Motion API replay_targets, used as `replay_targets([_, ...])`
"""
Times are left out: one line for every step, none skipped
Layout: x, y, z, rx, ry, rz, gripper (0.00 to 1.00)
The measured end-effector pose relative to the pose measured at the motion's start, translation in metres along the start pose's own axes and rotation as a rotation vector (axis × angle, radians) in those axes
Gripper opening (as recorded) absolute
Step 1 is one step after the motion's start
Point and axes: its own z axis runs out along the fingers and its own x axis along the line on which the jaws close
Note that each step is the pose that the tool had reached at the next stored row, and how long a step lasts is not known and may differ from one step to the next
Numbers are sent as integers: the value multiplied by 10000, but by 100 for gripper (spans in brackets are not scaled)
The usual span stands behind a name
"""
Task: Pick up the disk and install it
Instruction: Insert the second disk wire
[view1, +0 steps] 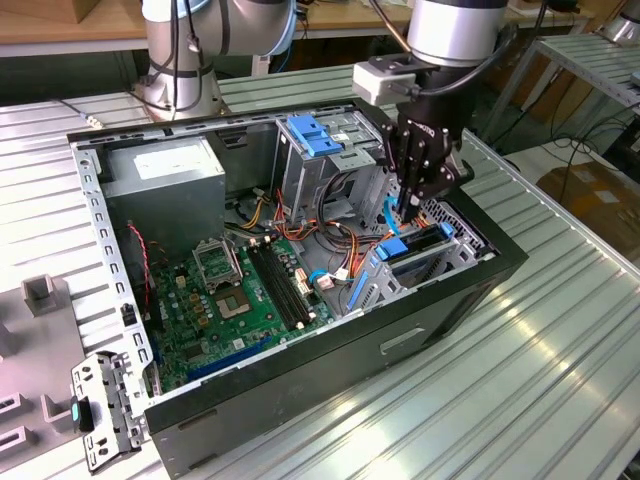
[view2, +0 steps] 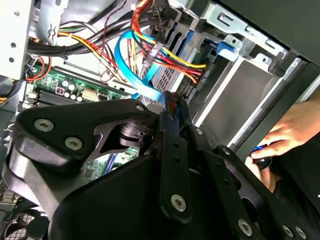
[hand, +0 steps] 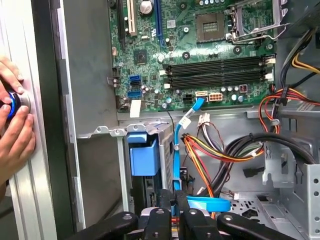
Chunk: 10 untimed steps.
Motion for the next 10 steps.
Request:
replay_targets([37,-5,12,10,-54,6,16])
replay_targets([63,-7,20,17,-93,11,16])
replay_targets([100,-12,31,32,-153,19,16])
replay_targets([126,-15,40,45,-194,24,16])
replay_targets([167,-19,52,77,-264,35,16])
replay_targets([189,-21,60,111,-321,43,16])
replay_targets([202,-21,64,135,-369,50,16])
replay_targets([213,-21,67,156,-419,56,16])
replay_targets([224,-19,71,178,-471,63,16])
replay_targets([234,-16,75,211,-523,74,16])
